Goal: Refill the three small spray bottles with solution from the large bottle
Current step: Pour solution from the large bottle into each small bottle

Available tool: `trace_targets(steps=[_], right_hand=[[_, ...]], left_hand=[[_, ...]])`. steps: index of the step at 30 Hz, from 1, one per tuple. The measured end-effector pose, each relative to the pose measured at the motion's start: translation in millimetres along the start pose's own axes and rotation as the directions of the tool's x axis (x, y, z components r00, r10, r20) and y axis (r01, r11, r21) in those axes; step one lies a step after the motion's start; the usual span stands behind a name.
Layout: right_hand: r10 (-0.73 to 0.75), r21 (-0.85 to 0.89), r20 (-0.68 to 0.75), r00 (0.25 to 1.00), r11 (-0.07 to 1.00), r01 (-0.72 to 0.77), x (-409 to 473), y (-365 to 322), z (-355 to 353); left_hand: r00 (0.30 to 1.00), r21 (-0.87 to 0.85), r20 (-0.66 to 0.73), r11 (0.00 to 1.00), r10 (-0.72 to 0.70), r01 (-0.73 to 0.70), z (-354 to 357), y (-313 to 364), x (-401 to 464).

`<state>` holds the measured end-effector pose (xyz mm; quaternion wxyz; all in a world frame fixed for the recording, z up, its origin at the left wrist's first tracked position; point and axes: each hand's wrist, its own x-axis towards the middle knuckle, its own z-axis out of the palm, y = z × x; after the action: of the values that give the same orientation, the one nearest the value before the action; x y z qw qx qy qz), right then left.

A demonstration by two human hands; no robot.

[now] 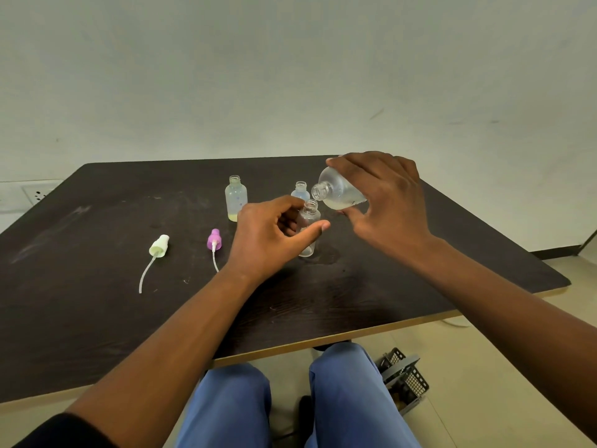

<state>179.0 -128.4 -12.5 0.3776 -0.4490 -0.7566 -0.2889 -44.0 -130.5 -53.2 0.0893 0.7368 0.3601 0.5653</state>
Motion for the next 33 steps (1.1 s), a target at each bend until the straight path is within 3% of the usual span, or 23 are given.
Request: trace_targets(steps=[33], right_hand=[[-0.046,-0.050,0.002,0.999,0.998,0.046,8.2,-4.7,-6.0]], left_hand=[[1.000,0.023,0.014,1.000,-0.007,0.007,0.5,-1.0,0.2]])
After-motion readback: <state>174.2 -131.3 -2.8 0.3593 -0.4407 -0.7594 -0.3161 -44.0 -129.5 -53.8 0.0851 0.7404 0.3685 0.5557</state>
